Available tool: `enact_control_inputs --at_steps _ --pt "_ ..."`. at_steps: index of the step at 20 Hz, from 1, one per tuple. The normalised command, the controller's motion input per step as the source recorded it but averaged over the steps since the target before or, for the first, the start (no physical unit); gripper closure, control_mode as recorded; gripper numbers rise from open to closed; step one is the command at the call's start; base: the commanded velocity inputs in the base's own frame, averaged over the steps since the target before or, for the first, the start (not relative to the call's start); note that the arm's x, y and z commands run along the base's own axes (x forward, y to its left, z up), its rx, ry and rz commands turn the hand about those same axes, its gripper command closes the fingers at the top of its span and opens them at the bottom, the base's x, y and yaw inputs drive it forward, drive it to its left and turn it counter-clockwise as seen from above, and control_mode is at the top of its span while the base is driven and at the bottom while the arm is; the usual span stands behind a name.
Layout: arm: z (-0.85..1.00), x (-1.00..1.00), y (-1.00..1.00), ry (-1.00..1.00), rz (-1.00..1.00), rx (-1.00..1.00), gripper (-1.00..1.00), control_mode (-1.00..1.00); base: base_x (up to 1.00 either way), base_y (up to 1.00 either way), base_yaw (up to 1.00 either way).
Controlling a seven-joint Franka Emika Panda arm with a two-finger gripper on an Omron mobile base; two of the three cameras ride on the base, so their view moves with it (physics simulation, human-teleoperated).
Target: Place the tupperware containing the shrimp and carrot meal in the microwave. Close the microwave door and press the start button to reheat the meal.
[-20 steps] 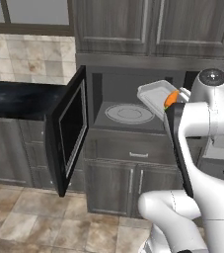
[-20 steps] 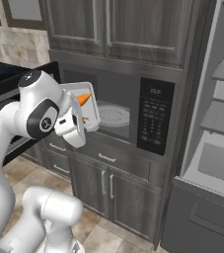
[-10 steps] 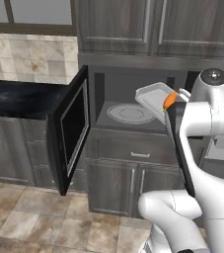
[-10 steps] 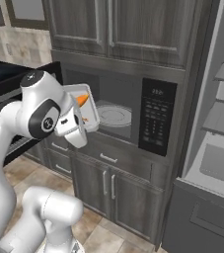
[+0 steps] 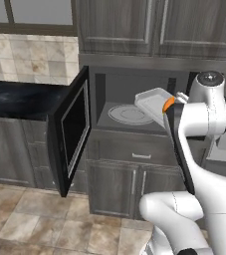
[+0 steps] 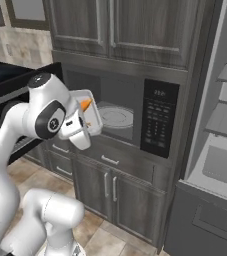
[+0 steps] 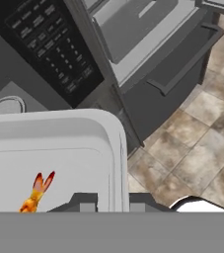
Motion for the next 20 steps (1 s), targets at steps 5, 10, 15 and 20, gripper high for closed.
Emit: enact_control_inputs --at_steps 5,10,15,20 --pt "-0.31 0.26 0.0 0.07 0.0 0.0 1.0 -1.0 0.0 0.0 0.0" --pt "-0.37 0.31 0.0 0.05 0.0 0.0 1.0 -1.0 0.0 0.0 0.0" --pt "-0.38 0.46 0.0 0.02 0.0 0.0 1.0 -1.0 0.0 0.0 0.0" --pt "-0.08 0.49 0.0 0.0 0.0 0.0 1.0 -1.0 0.0 0.0 0.0"
